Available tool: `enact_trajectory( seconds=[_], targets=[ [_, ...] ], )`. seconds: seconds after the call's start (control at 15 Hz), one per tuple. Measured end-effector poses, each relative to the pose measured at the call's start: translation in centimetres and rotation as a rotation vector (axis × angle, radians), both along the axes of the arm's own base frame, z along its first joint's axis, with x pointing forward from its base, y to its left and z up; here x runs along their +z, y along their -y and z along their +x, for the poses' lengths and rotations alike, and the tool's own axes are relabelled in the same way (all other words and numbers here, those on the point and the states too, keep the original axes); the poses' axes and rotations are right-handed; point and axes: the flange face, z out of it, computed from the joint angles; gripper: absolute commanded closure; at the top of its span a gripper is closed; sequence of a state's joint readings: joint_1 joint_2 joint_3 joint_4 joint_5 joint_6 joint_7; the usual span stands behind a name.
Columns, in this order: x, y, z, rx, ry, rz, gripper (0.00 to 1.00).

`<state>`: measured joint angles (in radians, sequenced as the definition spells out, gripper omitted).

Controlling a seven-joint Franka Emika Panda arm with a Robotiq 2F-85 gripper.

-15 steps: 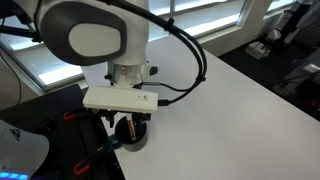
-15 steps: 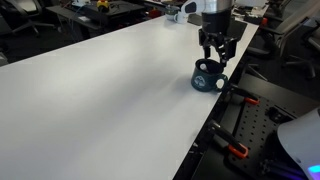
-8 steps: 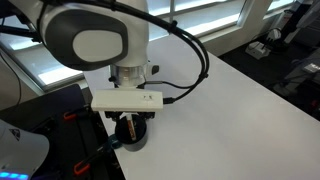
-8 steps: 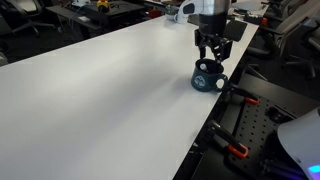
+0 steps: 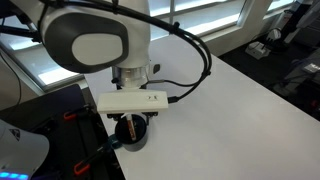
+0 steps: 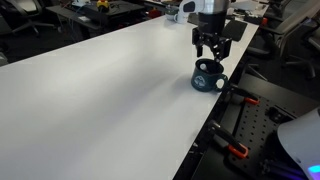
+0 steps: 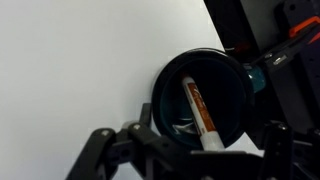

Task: Remove the marker from the mug

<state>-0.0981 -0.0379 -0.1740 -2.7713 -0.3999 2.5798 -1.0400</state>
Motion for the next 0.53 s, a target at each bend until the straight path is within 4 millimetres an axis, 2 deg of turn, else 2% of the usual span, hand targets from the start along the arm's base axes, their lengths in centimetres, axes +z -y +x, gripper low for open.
enact_trajectory(
  seconds=[0.53],
  targets=[
    [-0.75,-0.74,-0.13,0.029,-0.014,-0.051,0.0]
  ],
)
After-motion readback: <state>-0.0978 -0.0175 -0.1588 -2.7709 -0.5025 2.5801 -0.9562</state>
